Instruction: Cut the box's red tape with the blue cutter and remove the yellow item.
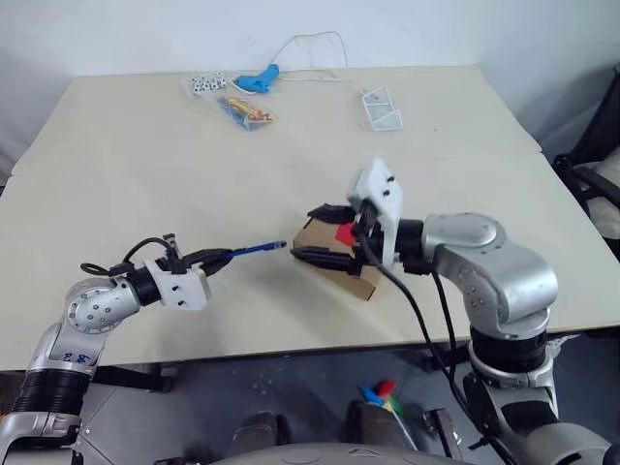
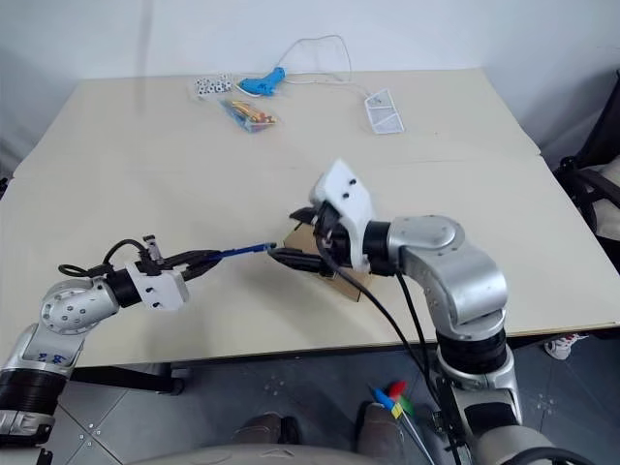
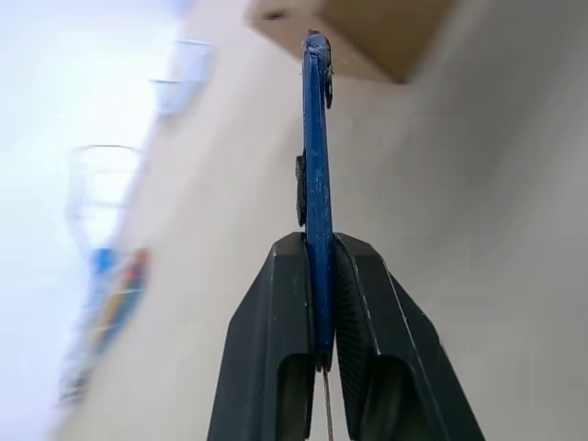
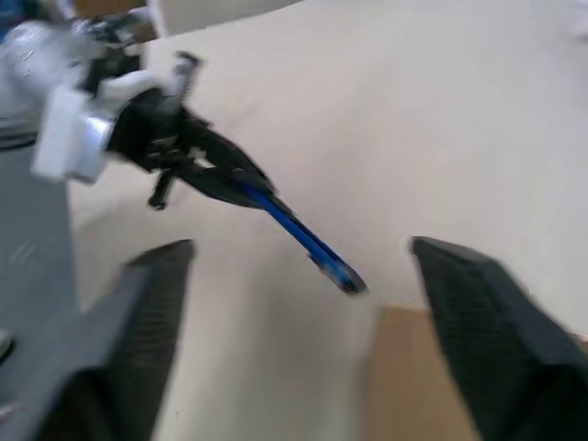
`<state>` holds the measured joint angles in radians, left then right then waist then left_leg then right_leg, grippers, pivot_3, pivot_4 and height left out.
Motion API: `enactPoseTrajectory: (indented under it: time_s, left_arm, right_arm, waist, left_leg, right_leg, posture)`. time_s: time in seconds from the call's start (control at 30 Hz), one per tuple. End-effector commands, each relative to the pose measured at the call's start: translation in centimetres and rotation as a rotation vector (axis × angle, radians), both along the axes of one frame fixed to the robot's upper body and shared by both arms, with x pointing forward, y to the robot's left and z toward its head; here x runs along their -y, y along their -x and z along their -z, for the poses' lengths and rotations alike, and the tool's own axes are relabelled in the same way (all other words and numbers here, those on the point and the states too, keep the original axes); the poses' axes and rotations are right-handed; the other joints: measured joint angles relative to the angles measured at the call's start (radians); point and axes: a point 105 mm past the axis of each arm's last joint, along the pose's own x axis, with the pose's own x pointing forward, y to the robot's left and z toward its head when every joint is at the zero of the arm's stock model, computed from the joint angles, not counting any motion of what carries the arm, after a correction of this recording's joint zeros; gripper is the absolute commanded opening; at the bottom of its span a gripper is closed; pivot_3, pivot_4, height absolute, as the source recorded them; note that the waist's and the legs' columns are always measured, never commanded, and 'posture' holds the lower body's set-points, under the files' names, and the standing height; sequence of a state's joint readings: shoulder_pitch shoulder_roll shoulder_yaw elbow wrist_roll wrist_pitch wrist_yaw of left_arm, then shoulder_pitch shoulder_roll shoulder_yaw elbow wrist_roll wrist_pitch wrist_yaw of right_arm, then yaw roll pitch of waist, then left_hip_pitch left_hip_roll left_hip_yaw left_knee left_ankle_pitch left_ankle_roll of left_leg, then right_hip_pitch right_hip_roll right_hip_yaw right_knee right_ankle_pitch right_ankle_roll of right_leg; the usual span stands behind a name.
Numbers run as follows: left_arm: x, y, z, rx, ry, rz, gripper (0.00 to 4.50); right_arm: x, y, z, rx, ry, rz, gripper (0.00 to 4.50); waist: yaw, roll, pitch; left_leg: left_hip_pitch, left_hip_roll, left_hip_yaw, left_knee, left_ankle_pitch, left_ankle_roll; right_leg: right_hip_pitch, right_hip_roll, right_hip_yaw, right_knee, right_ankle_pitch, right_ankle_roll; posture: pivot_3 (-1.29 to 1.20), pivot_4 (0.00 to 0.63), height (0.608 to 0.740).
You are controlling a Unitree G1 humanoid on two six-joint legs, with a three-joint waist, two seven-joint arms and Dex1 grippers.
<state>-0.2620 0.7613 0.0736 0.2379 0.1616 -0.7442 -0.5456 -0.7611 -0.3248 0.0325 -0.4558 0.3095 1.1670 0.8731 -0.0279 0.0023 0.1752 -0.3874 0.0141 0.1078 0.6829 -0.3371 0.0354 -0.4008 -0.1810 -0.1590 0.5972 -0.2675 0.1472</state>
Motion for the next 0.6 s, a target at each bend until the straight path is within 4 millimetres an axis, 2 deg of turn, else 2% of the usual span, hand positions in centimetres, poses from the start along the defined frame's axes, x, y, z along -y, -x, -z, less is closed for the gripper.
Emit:
enactPoseTrajectory:
  time_s: [0.03,0.27,0.4,0.6]
  left_arm:
    - [-0.3,0.8,-0.3,0.059,0.028,-0.002,0.41]
    - [0.2,2.9,2.4,-0.05,-0.001,0.023,0.41]
    - [-0.2,3.8,4.1,-0.122,-0.013,-0.015,0.41]
    - [-0.2,5.0,5.8,-0.313,0.039,-0.047,0.41]
  right_arm:
    - [0.6,-0.4,-0.8,-0.07,-0.004,0.041,4.41]
    - [0.1,0.0,-0.5,-0.114,0.011,0.026,4.41]
    - [-0.8,2.1,1.0,-0.155,0.053,-0.067,4.41]
    - [-1.6,3.5,1.8,-0.189,0.07,-0.126,4.41]
  waist:
    - [0.0,0.0,0.0]
    - [-0.002,0.0,0.0]
    - [0.0,0.0,0.0]
    - [-0.003,0.0,0.0]
  left_leg:
    - [0.0,0.0,0.0,0.0,0.0,0.0]
    - [-0.001,0.0,0.001,-0.001,0.0,0.0]
    - [-0.001,0.0,0.001,-0.001,0.0,0.0]
    - [-0.001,0.001,0.001,-0.001,0.0,0.0]
  right_leg:
    - [0.0,0.0,0.0,0.0,0.0,0.0]
    - [-0.003,0.0,0.0,0.001,0.0,0.0]
    - [-0.003,-0.001,0.0,0.001,0.0,0.0]
    - [-0.003,-0.001,0.0,0.001,0.0,0.0]
  posture:
    - [0.0,0.15,0.74]
    - [0.0,0.15,0.74]
    - [0.0,0.15,0.74]
    - [0.0,0.15,0.74]
